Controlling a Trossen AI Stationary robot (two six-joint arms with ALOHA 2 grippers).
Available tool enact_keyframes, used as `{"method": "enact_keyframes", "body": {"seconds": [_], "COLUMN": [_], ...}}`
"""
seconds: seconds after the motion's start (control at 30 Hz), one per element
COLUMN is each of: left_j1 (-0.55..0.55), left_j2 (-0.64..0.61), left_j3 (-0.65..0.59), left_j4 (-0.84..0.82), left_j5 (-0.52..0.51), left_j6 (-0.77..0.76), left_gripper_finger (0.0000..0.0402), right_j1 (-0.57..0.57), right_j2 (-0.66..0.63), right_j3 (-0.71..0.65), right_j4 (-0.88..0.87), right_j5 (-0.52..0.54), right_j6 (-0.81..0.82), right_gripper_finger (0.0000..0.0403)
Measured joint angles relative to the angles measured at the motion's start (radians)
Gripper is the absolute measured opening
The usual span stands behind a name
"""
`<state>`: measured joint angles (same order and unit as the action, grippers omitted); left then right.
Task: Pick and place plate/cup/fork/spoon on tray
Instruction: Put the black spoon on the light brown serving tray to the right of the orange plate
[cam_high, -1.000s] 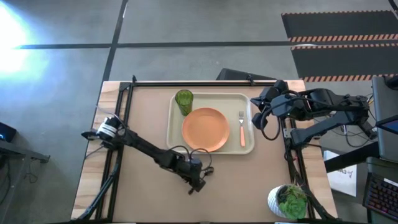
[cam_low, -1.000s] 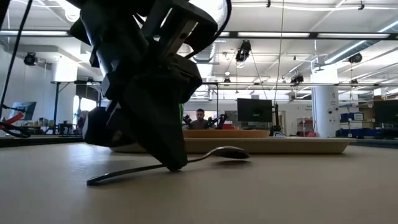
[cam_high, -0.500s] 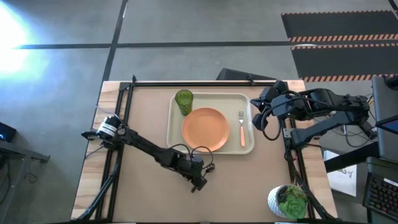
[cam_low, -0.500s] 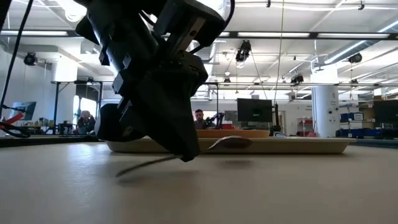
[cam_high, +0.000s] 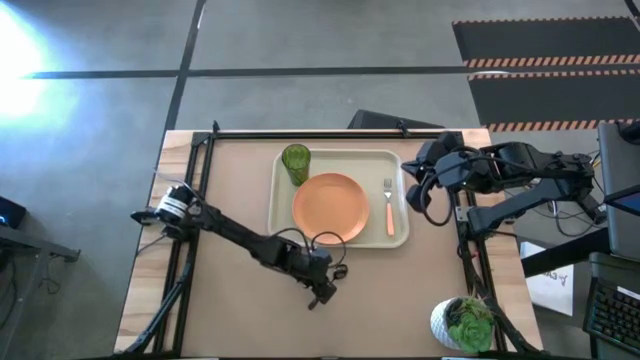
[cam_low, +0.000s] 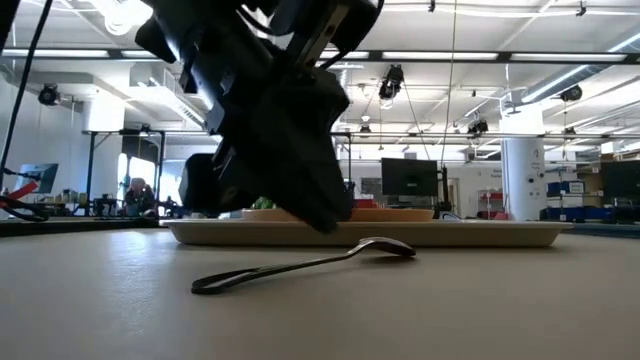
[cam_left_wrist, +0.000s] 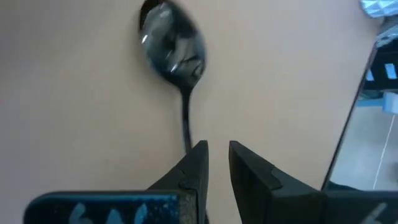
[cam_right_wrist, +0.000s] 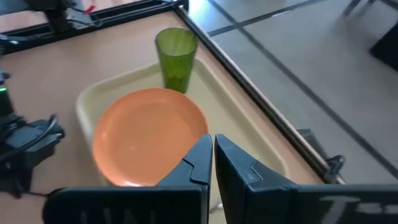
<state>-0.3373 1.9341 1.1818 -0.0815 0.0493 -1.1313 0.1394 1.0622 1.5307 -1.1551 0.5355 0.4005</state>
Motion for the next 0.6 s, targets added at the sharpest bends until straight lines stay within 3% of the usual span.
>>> {"method": "enact_keyframes", "body": {"seconds": [0.1,0.23,0.4,0.6], "left_j1": [0.003,0.002,0.002,-0.017], "left_j2": [-0.02,-0.102,-0.279,-0.52], "left_j3": [0.015,0.02,0.019,0.016], "left_j4": [-0.006,-0.023,-0.181,-0.342], "left_j5": [-0.03,-0.146,-0.32,-0.535], "left_j6": [0.048,0.124,0.211,0.31], "left_gripper_finger": [0.0044,0.0031,0.0005,0.0001], "right_j1": [0.0,0.013,0.082,0.171], "right_j2": [0.0,0.016,0.071,0.159], "right_j3": [0.0,-0.012,-0.042,-0.075], "right_j4": [0.014,0.005,0.01,0.039], "right_j5": [-0.066,-0.149,-0.167,-0.176], "right_j6": [0.009,0.057,0.085,0.153], "right_gripper_finger": [0.0009,0.0009,0.0009,0.0009]}}
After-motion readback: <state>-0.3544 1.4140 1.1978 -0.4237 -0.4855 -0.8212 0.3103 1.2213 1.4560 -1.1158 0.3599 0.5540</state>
